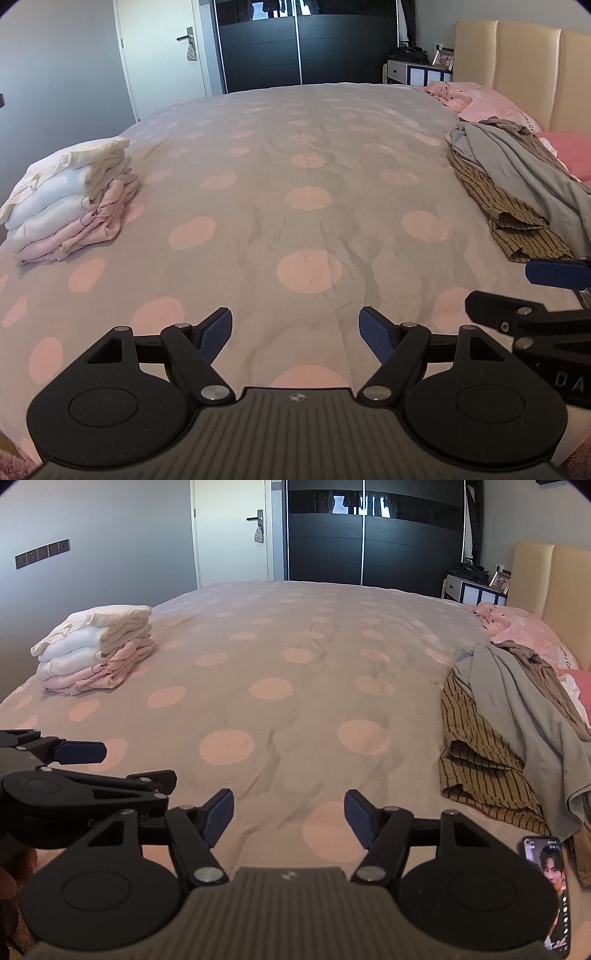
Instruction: Fold clothes
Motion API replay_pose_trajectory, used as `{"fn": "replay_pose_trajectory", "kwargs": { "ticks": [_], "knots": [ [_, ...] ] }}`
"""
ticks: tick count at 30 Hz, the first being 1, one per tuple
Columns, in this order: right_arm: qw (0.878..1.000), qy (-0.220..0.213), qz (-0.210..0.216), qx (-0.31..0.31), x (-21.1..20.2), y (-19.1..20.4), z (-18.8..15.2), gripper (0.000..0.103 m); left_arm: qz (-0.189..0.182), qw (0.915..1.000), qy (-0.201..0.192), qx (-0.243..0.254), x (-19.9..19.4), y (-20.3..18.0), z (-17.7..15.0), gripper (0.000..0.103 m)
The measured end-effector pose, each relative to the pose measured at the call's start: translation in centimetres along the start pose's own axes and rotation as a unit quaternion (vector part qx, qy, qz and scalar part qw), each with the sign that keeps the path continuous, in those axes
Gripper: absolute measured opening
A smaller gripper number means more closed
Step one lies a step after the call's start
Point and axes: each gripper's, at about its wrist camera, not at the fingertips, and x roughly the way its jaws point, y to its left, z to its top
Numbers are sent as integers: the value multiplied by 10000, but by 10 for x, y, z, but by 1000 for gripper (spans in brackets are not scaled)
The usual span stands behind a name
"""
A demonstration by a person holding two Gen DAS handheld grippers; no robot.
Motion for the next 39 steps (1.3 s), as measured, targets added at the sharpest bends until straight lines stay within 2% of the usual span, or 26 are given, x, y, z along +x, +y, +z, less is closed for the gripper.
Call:
{"fn": "replay_pose_trajectory", "kwargs": {
  "ticks": [6,9,13,18,27,32,33,34,35,36,39],
  "knots": [
    [9995,131,-255,132,0,-65,36,62,-97,9995,132,253,11,10,28,75],
    [9979,190,-609,114,9,-112,50,62,-65,9991,215,370,19,15,37,75],
    [9918,326,-1226,163,27,-182,64,51,-22,9989,174,438,30,17,47,75],
    [9813,529,-1831,274,55,-253,69,51,-3,9987,328,393,52,17,51,75],
    [9700,601,-2296,522,98,-325,80,51,-13,9976,568,393,81,8,55,75],
    [9700,821,-2110,883,118,-343,71,49,-62,9965,695,470,93,0,53,75],
    [9697,780,-2130,903,115,-343,73,41,-53,9962,723,484,96,-1,52,75],
    [9694,732,-2156,917,112,-343,76,22,-39,9960,742,486,97,-2,52,75],
    [9690,684,-2183,931,108,-343,79,10,-40,9960,748,481,98,-3,52,75],
    [9686,637,-2209,945,105,-342,81,6,-41,9960,754,476,98,-5,52,75],
    [9672,493,-2287,987,94,-341,89,5,-93,9966,665,475,92,-8,54,75]
  ]
}}
